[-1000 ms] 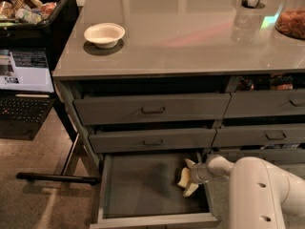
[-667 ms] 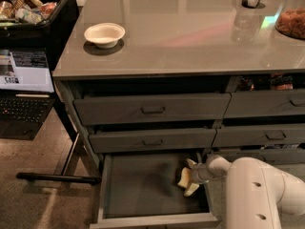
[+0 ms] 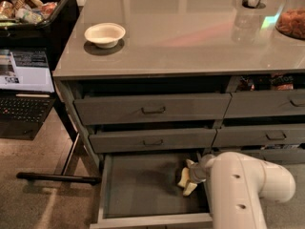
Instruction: Pick sponge from bottom drawer and place on counter
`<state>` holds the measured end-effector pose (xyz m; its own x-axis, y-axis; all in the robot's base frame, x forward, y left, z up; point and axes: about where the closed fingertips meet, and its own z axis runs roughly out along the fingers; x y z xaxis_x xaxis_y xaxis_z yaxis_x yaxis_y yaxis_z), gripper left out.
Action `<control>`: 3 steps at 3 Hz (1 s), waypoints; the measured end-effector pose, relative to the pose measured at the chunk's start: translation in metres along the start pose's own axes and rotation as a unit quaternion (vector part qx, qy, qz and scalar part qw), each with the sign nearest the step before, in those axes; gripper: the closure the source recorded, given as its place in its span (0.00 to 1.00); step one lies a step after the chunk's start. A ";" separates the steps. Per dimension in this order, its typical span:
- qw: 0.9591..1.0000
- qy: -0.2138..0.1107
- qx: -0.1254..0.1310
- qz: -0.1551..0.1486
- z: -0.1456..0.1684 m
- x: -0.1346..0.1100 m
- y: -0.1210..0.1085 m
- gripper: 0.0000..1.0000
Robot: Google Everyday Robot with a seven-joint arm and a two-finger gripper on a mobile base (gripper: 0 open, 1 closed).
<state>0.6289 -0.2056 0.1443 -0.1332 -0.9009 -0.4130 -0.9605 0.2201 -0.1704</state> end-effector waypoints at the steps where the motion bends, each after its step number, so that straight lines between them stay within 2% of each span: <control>1: 1.000 0.023 -0.002 0.008 0.011 0.002 -0.001 0.00; 2: 0.999 0.037 -0.004 0.017 0.018 0.004 -0.003 0.00; 3: 0.998 0.049 -0.008 0.024 0.023 0.006 -0.005 0.11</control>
Offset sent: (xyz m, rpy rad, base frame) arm 0.0153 -0.0004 -0.0219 -0.0901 0.0502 -0.0661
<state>0.6383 -0.2035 0.1215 -0.2020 -0.9219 -0.3306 -0.9562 0.2586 -0.1370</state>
